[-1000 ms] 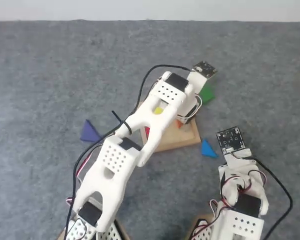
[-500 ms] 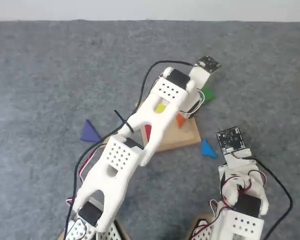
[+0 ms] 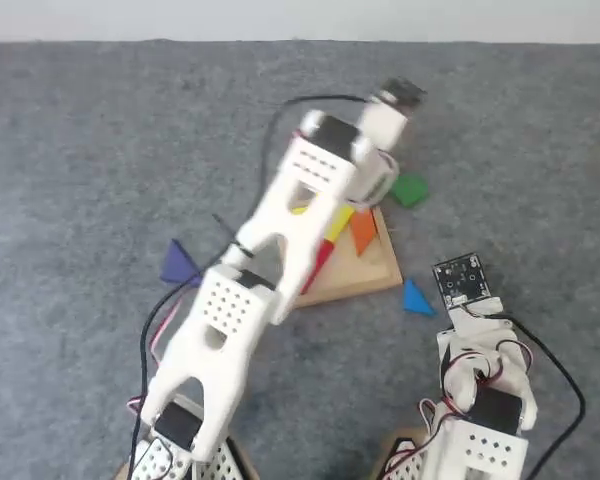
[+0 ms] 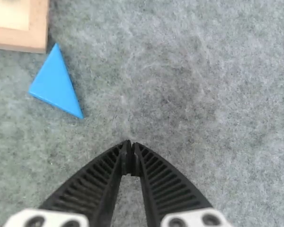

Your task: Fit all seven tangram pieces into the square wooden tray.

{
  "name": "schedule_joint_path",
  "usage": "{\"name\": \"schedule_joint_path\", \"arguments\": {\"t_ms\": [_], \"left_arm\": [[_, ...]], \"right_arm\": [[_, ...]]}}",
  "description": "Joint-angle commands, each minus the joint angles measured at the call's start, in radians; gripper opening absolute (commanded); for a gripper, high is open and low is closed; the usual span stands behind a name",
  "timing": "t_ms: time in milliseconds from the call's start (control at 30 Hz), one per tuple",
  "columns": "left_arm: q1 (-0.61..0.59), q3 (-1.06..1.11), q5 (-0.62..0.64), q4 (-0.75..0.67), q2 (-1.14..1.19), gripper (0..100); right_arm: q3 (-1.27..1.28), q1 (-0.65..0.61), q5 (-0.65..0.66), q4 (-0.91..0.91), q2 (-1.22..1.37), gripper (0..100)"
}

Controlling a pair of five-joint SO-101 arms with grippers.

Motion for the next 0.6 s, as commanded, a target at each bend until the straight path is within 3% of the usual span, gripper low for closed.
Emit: {"name": "schedule_joint_path", "arguments": {"t_ms": [0, 200, 433, 567], "left_arm": [[-0.181, -0.047, 0.021, 0.037, -0.152, 13], [-0.423, 0.107, -0.018, 0.041, -0.364, 13], [-0.563, 0.756, -0.195, 0.038, -0.747, 13], [-0.568, 1.109, -0.318, 0.014, -0.939, 13]], "right_arm": [[0.012, 0.013, 0.011, 0.012, 0.001, 0.9], [0.012, 0.013, 0.011, 0.012, 0.001, 0.9], [0.012, 0.008, 0.011, 0.012, 0.001, 0.9], [0.012, 0.007, 0.011, 0.012, 0.001, 1.0]]}}
